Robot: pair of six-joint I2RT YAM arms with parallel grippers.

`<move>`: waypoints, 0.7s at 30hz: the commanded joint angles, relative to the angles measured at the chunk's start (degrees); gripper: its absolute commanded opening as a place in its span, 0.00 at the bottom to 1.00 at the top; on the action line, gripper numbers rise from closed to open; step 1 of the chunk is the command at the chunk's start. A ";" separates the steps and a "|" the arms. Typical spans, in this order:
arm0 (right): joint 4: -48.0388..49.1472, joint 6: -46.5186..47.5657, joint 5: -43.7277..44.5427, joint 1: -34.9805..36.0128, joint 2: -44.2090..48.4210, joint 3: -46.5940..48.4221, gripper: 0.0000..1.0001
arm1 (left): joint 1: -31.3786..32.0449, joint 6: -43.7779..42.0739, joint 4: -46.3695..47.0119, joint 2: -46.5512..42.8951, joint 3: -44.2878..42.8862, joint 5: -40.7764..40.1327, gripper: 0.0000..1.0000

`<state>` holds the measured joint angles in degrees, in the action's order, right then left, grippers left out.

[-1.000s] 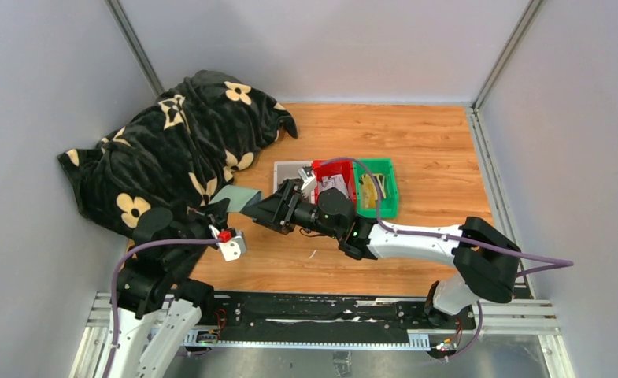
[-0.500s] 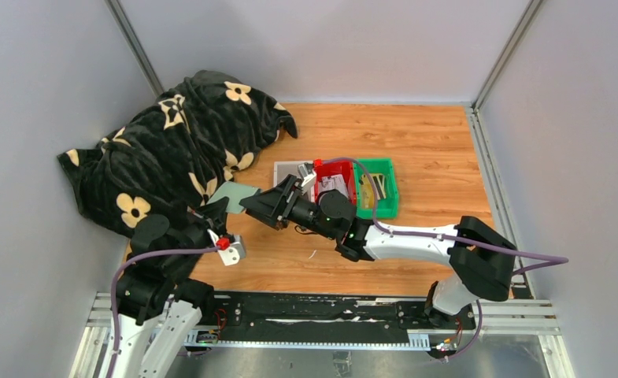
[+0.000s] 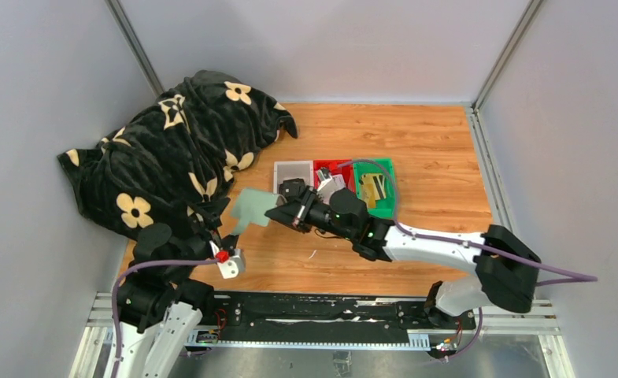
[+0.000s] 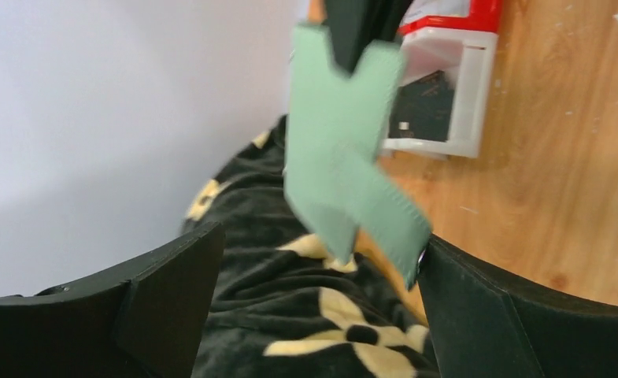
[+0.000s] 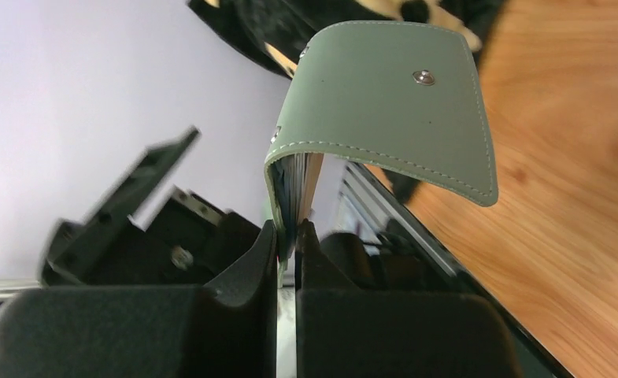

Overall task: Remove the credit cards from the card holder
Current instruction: Place the card holder at the corner of the board.

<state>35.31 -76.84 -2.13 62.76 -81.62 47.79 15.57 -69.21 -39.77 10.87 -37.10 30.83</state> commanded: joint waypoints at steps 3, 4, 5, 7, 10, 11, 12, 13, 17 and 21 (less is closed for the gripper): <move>-10.96 5.53 -9.48 -3.38 11.07 -12.13 0.00 | 0.25 14.12 -10.89 13.41 -9.57 -4.14 1.00; -12.47 5.05 -11.65 -4.45 12.51 -14.09 0.00 | 0.23 16.73 -12.99 15.91 -11.72 -4.30 1.00; -12.77 4.14 -14.52 -5.32 13.08 -15.89 0.00 | 0.24 17.88 -14.27 17.95 -12.65 -4.12 1.00; -12.43 4.03 -20.44 -8.28 14.66 -19.11 0.02 | 0.25 20.19 -15.45 20.62 -14.46 -3.83 1.00; -20.67 11.31 -25.88 -11.63 16.37 -18.38 0.24 | 0.25 22.08 -15.47 22.09 -15.54 -3.06 1.00; -24.90 14.88 -26.02 -11.83 16.67 -17.26 0.35 | 0.25 22.82 -15.43 22.28 -15.73 -2.98 1.00; -28.64 18.15 -25.73 -11.91 16.71 -16.30 0.42 | 0.25 23.41 -15.43 22.53 -15.86 -2.97 1.00; -33.05 22.26 -25.31 -12.07 16.38 -15.52 0.47 | 0.25 24.00 -15.43 22.71 -16.00 -3.22 1.00; -48.93 34.19 -21.53 -13.32 14.90 -10.77 0.64 | 0.18 26.87 -15.43 24.60 -16.69 -5.65 1.00; -64.00 42.55 -11.56 -13.83 16.21 -4.11 0.76 | 0.25 30.03 -15.37 27.21 -17.56 -8.14 1.00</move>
<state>-9.56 -47.44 -21.87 50.04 -66.83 38.28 15.57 -43.81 -54.35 35.92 -53.08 25.43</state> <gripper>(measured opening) 0.728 0.996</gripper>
